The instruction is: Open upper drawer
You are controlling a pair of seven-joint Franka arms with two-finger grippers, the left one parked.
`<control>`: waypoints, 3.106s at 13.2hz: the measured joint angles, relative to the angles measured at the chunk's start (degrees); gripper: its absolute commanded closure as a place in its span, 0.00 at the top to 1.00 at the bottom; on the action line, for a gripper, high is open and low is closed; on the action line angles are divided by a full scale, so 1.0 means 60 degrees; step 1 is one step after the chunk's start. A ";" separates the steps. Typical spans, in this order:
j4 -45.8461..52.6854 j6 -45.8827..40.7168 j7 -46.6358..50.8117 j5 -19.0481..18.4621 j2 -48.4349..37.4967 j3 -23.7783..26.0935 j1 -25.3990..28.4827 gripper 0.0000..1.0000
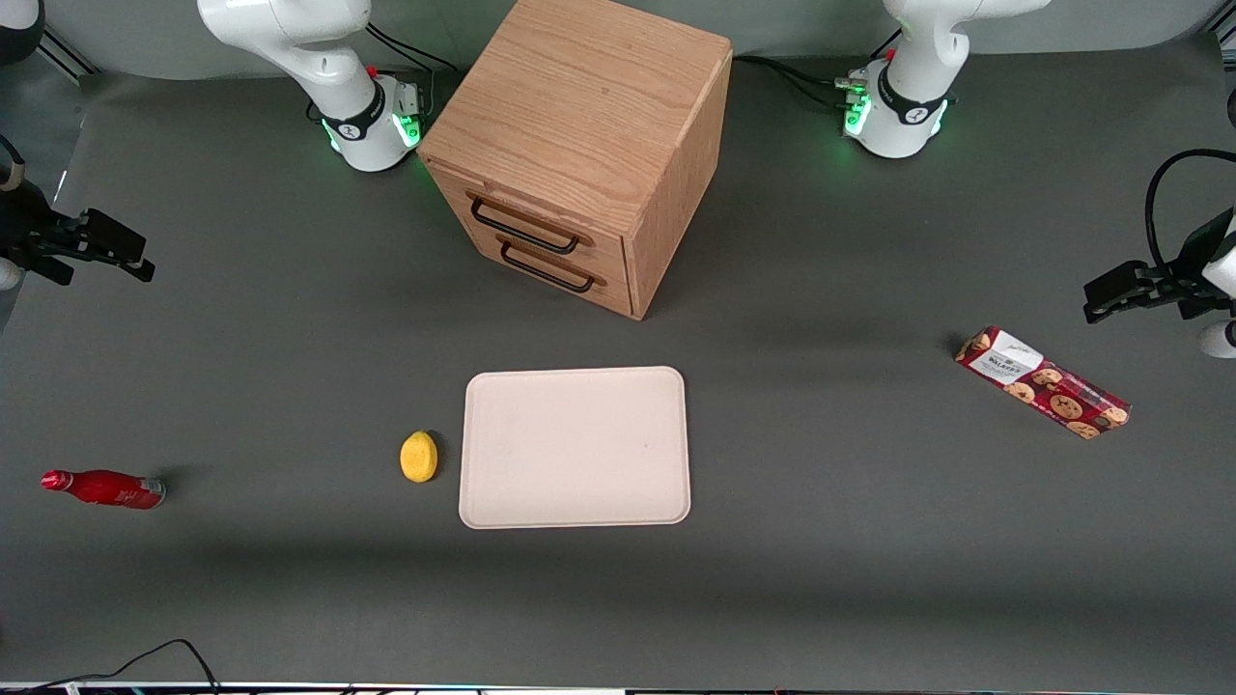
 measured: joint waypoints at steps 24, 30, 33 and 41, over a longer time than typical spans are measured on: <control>0.0182 -0.1586 0.0181 0.1206 0.0042 0.0139 0.4690 1.00; -0.0283 -0.1587 -0.0089 0.2958 0.0614 0.0133 0.4750 1.00; -0.0369 -0.1192 -0.0251 0.3108 0.1350 0.0358 0.4738 1.00; -0.0437 -0.0116 -0.1967 0.3110 0.2681 0.0988 0.4651 1.00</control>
